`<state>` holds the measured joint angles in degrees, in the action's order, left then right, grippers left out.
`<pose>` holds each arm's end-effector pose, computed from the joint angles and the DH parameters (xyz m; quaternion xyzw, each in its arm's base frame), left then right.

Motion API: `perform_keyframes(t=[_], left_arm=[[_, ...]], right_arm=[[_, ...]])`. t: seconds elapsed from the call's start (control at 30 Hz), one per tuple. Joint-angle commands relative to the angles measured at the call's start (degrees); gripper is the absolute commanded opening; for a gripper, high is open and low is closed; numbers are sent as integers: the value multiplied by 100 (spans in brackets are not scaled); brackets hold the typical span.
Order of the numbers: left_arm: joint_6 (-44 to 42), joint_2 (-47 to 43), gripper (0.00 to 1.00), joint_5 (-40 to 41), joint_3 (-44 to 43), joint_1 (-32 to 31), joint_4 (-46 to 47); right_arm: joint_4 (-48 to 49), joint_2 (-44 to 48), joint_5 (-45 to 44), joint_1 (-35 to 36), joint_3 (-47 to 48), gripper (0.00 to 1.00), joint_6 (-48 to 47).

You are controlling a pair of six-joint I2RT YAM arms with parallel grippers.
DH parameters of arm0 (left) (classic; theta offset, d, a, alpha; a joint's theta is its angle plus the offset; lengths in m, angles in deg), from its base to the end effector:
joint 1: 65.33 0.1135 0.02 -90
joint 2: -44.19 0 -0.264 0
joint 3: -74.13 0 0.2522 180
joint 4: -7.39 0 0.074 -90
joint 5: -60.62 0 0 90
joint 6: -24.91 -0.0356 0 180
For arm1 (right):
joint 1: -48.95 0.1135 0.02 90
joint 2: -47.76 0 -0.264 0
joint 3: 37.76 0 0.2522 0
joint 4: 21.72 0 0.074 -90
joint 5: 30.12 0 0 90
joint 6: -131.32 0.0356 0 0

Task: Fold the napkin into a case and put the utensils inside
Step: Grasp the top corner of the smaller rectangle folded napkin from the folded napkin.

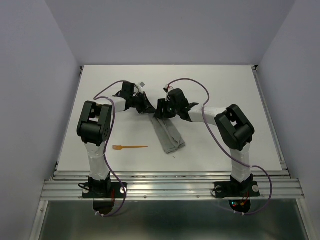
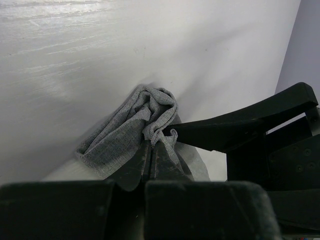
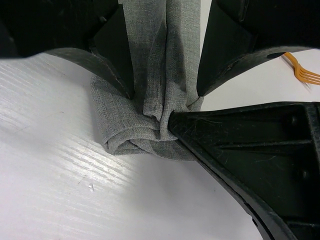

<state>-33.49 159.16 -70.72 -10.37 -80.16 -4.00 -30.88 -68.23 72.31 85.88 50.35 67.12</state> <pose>0.4037 -0.1312 0.1577 0.0179 0.8661 -0.4466 0.2237 0.3515 0.2738 0.1674 -0.1343 0.8810 0.3135 0.3281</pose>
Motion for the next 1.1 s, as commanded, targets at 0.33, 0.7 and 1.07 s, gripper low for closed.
perform_keyframes(t=[0.33,0.7,1.07], left_arm=[[5,-336,0,-146,95,6,176],[22,-353,0,-146,113,6,185],[66,-353,0,-93,122,6,141]], right_arm=[[375,-65,401,-10,106,44,118],[322,-91,129,-10,194,35,162],[313,-91,76,-10,273,8,285]])
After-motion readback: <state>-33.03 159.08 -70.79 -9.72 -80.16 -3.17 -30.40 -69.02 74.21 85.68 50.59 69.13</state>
